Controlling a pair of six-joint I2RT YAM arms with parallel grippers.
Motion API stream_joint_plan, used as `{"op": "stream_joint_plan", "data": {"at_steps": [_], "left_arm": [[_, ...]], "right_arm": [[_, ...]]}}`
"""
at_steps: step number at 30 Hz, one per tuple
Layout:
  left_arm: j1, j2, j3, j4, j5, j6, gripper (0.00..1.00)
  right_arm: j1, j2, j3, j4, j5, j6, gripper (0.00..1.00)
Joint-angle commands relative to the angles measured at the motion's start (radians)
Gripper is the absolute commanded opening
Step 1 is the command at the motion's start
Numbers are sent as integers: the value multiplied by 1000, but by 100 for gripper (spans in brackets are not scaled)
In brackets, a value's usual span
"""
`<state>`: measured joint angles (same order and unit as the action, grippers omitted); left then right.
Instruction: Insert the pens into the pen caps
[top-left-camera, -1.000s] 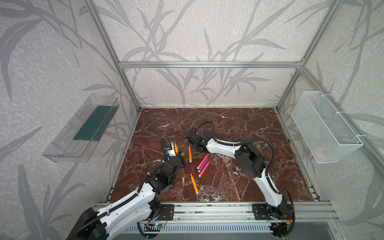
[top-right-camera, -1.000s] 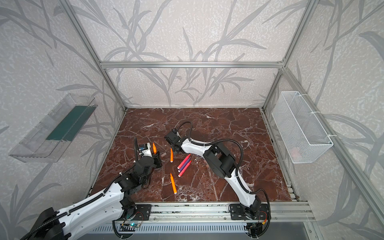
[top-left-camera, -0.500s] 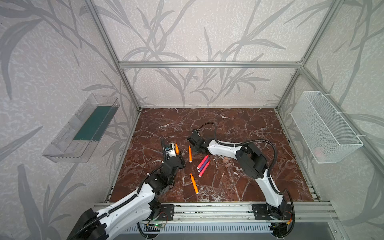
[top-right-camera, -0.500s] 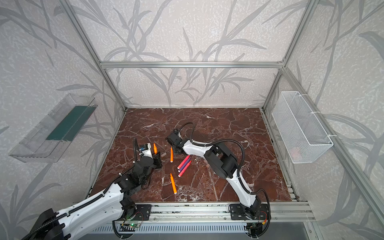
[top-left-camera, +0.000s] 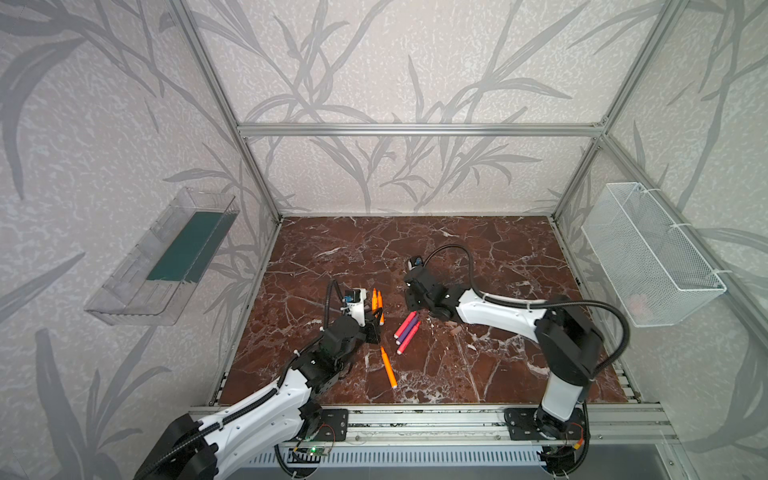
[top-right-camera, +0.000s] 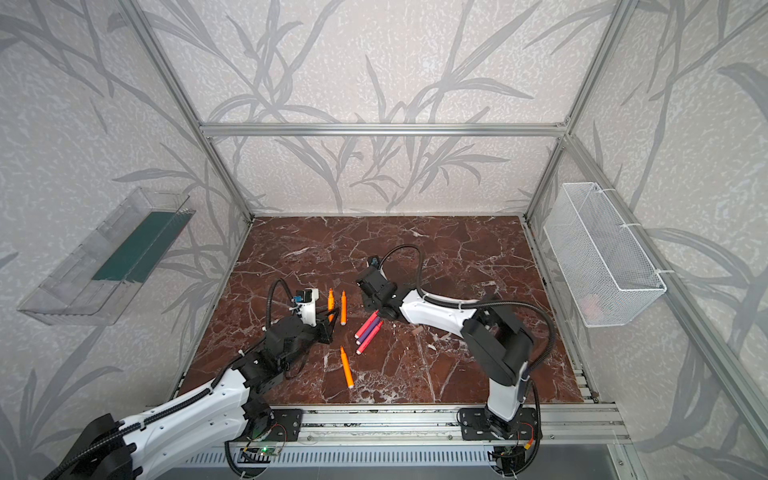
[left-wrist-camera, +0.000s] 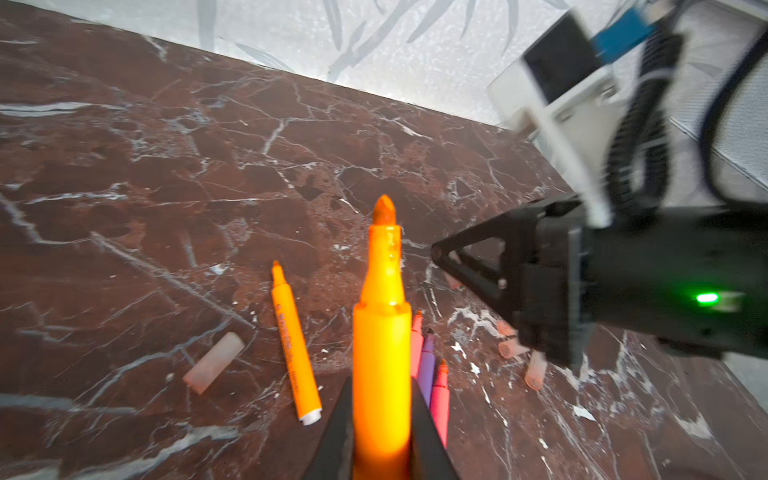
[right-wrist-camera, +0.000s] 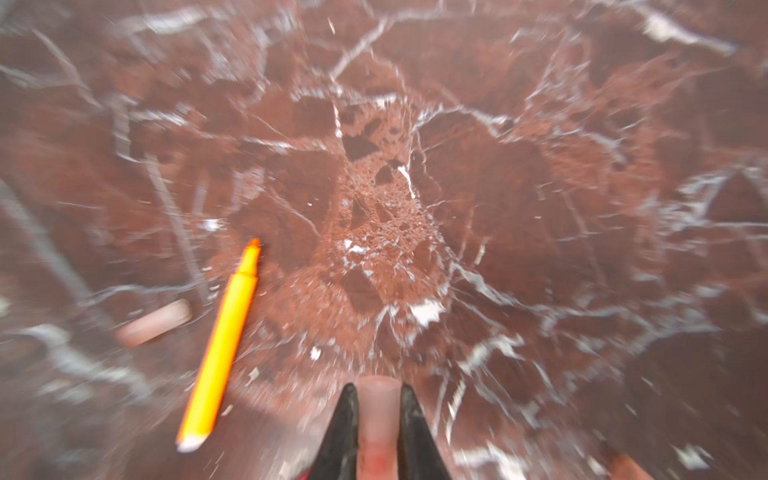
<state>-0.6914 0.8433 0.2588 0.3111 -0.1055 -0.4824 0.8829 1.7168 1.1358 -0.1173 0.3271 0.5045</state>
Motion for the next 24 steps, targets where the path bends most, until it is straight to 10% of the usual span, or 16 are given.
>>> {"op": "stream_joint_plan", "data": {"at_steps": [1,10,24], "left_arm": [[-6,23,-10,88,83,38,0],[-266,179,101,168,17,174,0],[-283,357,154,327,110,132,0]], "right_arm": [[-4,-200,-150,122,47,8,10],[-7,-613,-450,277,51,14,6],[-9,-876,-624,484,-147,54,3]]}}
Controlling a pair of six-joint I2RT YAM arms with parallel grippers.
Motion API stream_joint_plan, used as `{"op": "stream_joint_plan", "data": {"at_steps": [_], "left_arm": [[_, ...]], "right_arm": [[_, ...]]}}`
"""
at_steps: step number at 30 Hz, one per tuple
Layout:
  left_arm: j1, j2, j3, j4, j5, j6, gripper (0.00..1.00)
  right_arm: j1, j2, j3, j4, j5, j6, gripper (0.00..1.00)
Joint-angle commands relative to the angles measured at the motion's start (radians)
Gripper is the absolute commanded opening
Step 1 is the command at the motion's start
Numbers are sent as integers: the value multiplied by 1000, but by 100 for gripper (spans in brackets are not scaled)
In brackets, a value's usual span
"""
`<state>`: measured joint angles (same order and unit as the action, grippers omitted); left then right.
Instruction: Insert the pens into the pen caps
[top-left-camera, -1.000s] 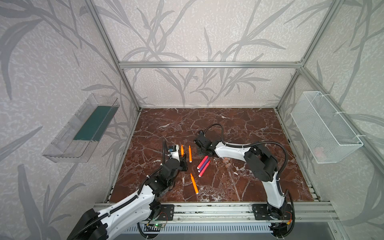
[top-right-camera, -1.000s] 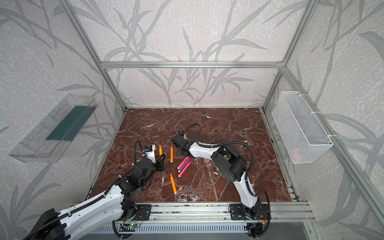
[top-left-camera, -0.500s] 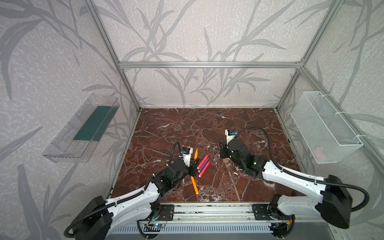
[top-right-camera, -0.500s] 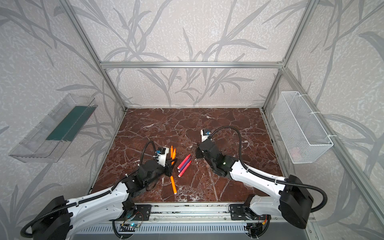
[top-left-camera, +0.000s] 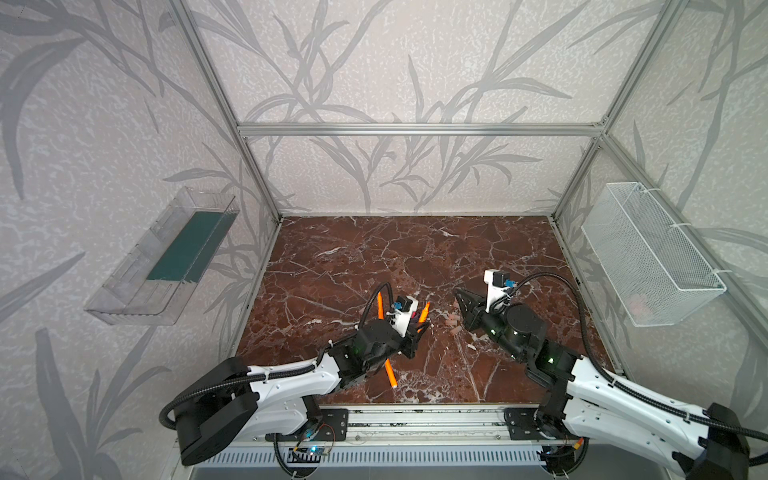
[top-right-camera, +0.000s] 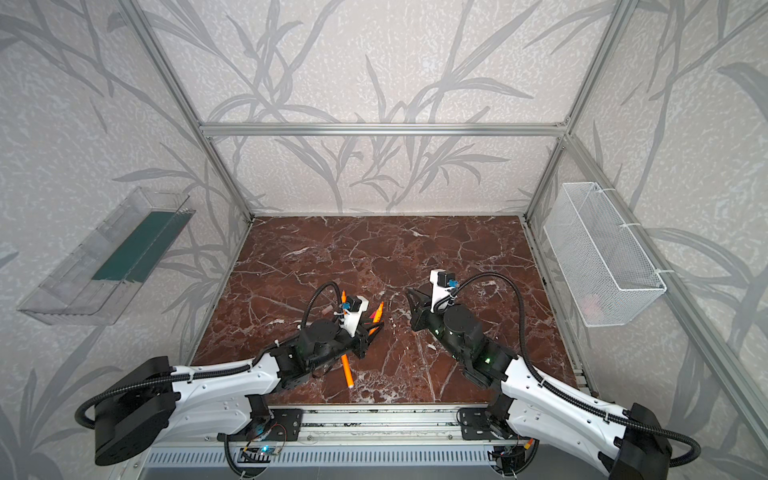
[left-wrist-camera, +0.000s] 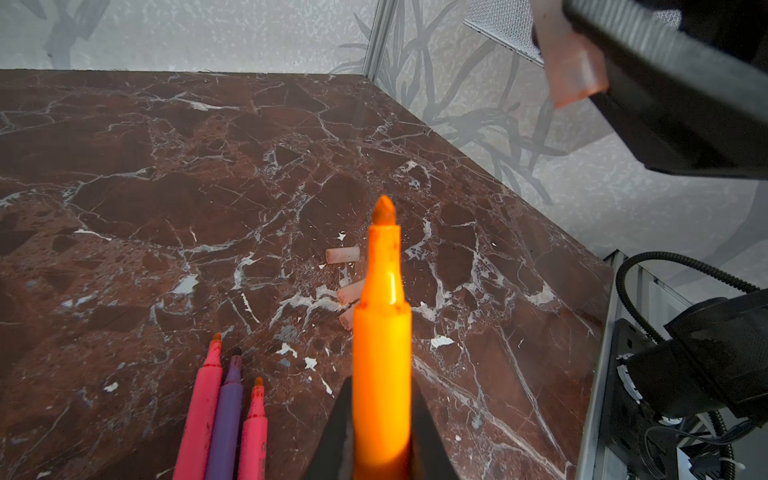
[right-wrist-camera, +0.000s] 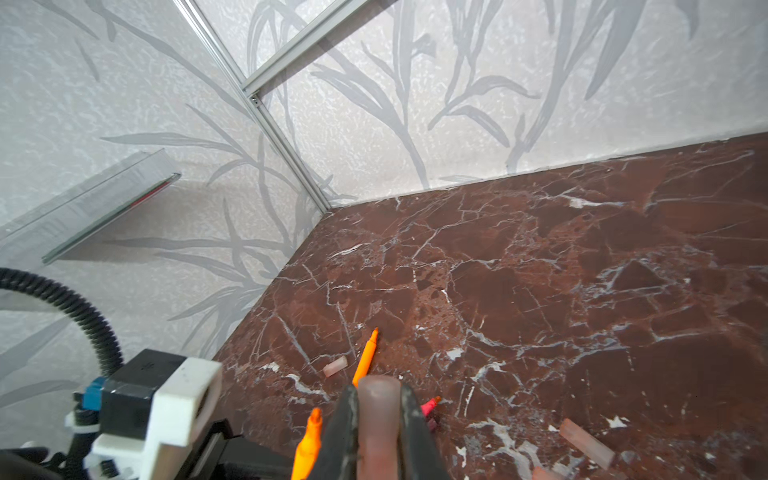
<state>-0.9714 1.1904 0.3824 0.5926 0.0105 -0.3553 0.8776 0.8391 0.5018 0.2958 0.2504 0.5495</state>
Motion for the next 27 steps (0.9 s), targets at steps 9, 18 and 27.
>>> {"op": "stream_joint_plan", "data": {"at_steps": [9,18,27], "left_arm": [[-3,49,43,67,-16,-2,0],[-3,50,37,91,-28,-11,0],[-2,50,36,102,-3,-16,0]], "right_arm": [[-3,62,9,177,-170,32,1],[-2,134,-40,338,-212,80,0],[-2,190,-41,377,-139,80,0]]}}
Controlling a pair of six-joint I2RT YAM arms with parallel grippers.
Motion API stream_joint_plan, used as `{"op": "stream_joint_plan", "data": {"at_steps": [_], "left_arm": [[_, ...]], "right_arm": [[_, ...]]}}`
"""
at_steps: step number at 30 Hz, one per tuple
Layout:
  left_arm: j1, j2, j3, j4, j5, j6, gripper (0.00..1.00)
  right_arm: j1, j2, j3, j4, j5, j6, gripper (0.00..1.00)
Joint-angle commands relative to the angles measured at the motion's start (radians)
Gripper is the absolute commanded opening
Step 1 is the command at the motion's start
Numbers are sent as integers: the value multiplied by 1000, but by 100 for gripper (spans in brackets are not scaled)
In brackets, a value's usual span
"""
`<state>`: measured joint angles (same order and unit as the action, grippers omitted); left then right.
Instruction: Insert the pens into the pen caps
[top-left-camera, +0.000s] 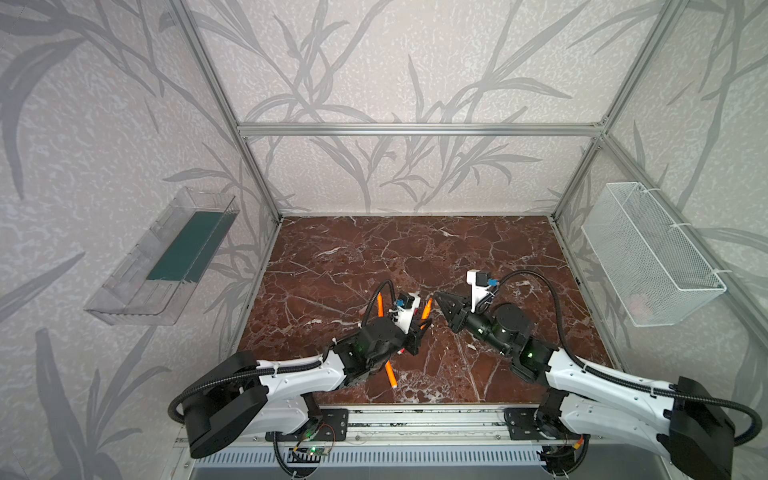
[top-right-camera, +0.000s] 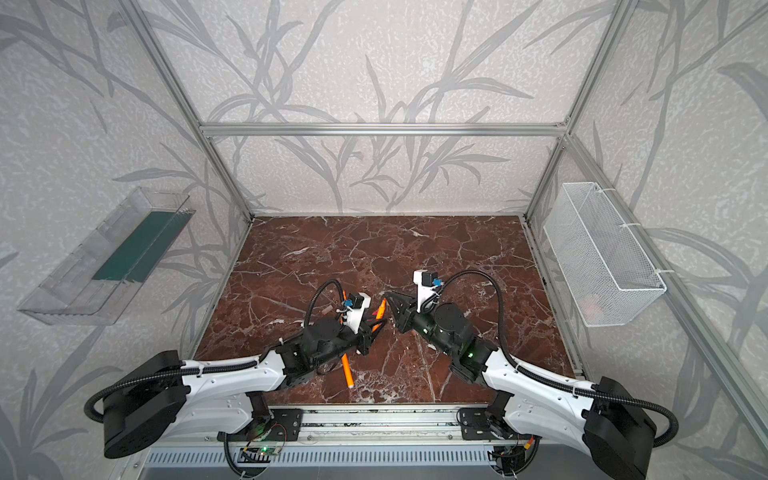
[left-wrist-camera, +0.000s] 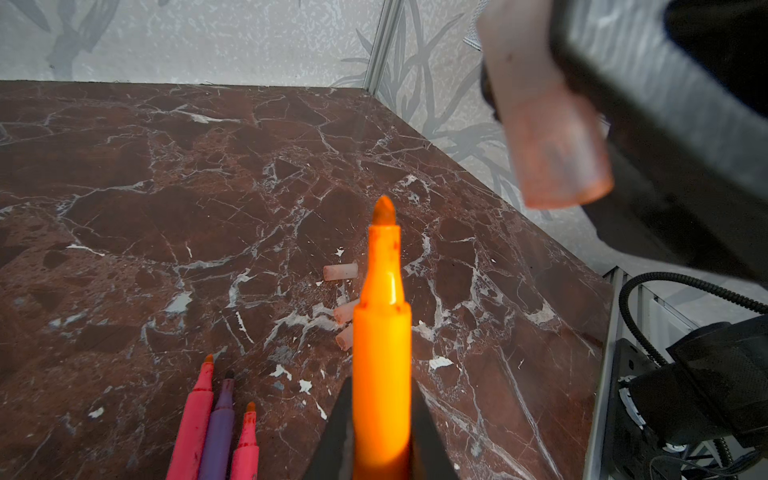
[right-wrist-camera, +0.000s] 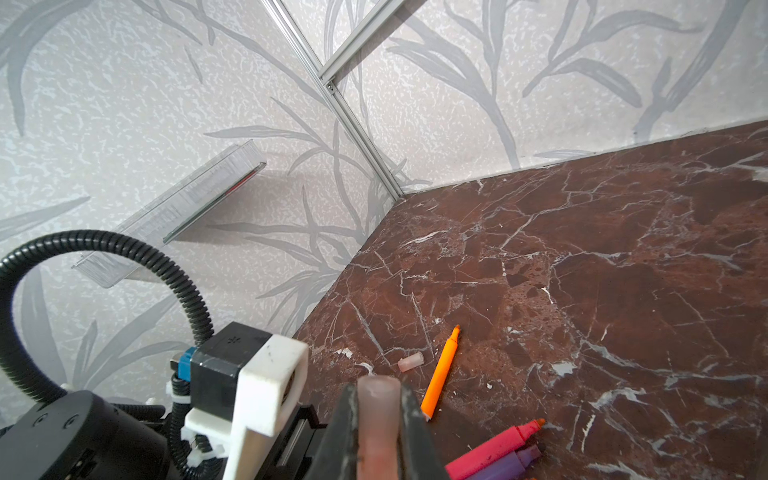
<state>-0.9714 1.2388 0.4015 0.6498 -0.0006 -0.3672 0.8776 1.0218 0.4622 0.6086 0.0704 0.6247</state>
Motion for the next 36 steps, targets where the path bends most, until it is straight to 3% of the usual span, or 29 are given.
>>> {"op": "stream_joint_plan", "data": {"at_steps": [1,11,23,36], "left_arm": [[-3,1,18,46,8,-4,0],[-3,-12,15,39,14,3,0],[-3,-19,14,37,17,7,0],[-3,-11,11,41,2,4,0]], "right_arm": [[-2,11,1,62,58,4,0],[-2,94,34,86,92,55,0],[-2,106,73,79,127,18,0],[-2,158,75,113,85,45,0]]}}
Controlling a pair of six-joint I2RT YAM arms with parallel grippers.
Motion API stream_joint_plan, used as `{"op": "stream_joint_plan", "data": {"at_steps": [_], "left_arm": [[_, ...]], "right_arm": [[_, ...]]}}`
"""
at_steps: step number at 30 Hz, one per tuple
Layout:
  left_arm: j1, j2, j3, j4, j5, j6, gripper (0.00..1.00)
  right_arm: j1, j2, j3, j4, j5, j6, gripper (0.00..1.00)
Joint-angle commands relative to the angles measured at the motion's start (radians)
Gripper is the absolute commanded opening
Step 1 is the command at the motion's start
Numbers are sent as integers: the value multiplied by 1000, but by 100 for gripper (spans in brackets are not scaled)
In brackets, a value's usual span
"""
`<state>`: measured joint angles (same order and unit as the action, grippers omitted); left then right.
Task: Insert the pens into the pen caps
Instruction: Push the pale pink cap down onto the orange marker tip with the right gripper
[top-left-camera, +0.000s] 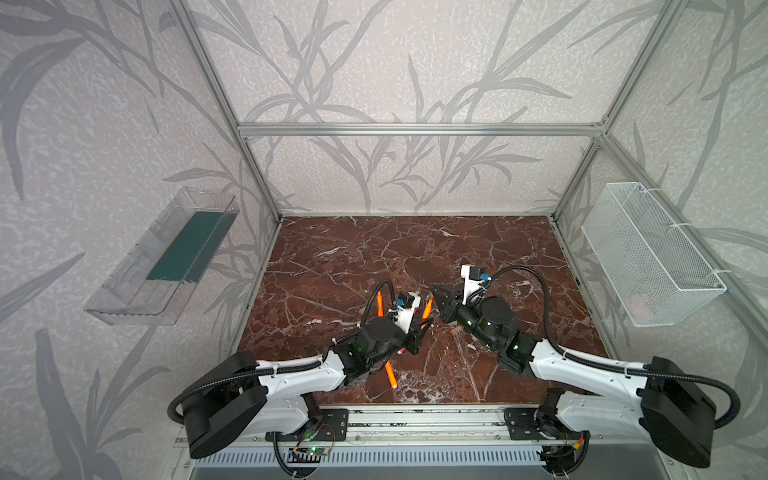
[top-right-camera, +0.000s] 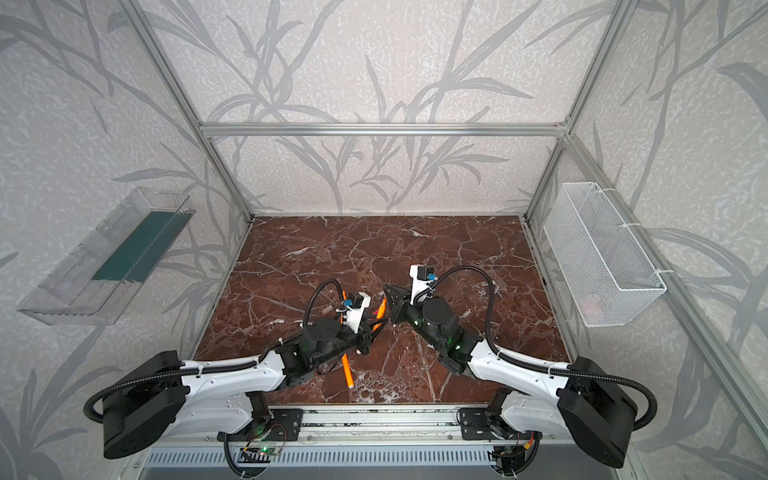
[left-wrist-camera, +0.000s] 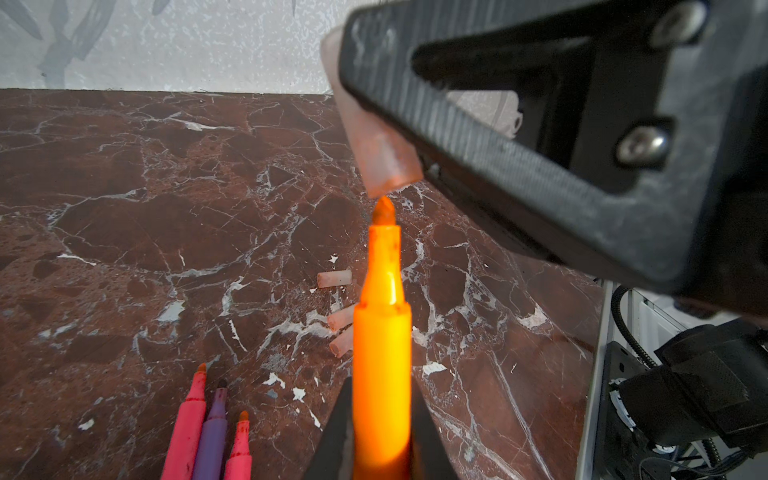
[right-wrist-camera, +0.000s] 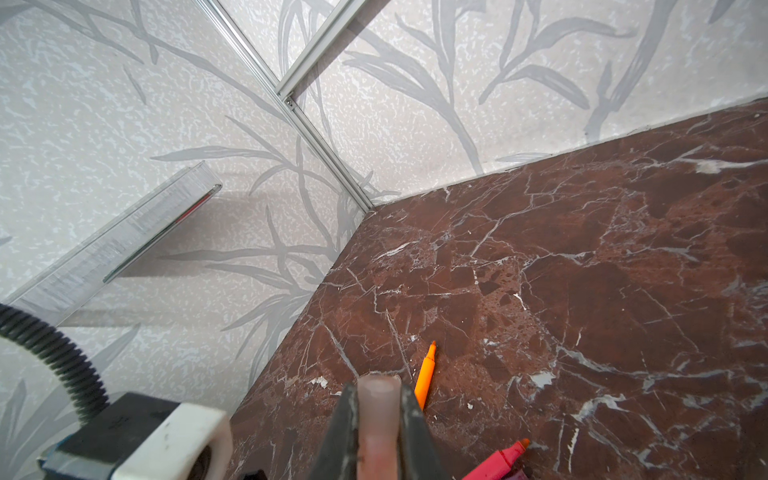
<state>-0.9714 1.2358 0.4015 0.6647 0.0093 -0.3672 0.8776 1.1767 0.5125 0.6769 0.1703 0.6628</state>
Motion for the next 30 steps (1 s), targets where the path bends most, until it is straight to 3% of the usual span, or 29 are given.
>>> {"op": "stream_joint_plan", "data": {"at_steps": [1,16,30], "left_arm": [[-3,-9,12,28,-8,2,0],[1,-10,4,41,-57,-75,0],[13,-8,-21,145,35,-156,0]], "right_arm": [[-2,6,23,47,-17,9,0],[16,7,-65,128,-78,55,0],[87,-113,-198,167,-40,1,0]]}}
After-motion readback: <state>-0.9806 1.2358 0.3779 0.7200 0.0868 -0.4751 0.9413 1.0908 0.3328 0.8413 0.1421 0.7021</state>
